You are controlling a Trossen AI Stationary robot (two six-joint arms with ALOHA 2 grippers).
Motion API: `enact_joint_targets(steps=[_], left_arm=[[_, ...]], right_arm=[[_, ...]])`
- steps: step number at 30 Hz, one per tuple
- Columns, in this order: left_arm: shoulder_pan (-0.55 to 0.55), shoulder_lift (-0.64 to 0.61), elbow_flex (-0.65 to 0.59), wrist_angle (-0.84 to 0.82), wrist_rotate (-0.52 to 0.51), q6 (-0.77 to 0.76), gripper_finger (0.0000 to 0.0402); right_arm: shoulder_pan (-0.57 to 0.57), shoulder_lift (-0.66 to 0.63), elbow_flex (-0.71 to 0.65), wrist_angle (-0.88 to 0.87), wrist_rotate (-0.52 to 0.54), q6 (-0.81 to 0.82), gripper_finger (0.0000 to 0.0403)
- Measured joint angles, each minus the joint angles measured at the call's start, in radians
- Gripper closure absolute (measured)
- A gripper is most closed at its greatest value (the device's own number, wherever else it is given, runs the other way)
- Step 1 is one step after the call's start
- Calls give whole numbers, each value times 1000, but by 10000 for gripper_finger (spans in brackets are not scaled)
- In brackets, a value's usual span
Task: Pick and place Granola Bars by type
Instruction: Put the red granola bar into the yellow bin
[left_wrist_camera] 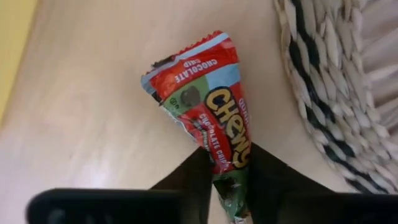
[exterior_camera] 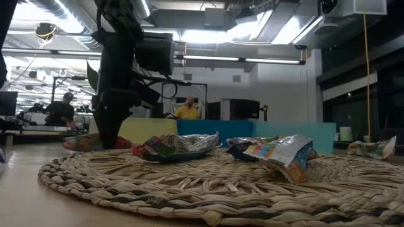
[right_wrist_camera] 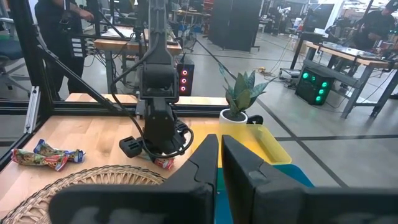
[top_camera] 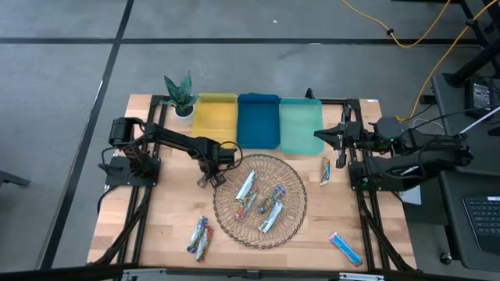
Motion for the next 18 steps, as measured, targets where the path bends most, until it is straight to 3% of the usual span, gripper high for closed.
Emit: enact_joint_targets(steps=[5, 18], left_arm=[[-6, -29, -1, -10, 25, -8, 366], [-6, -223, -1, 11, 19, -51, 368]], right_arm=[[0, 0, 0, 0, 0, -1, 377], [0, 0, 0, 0, 0, -1, 377]])
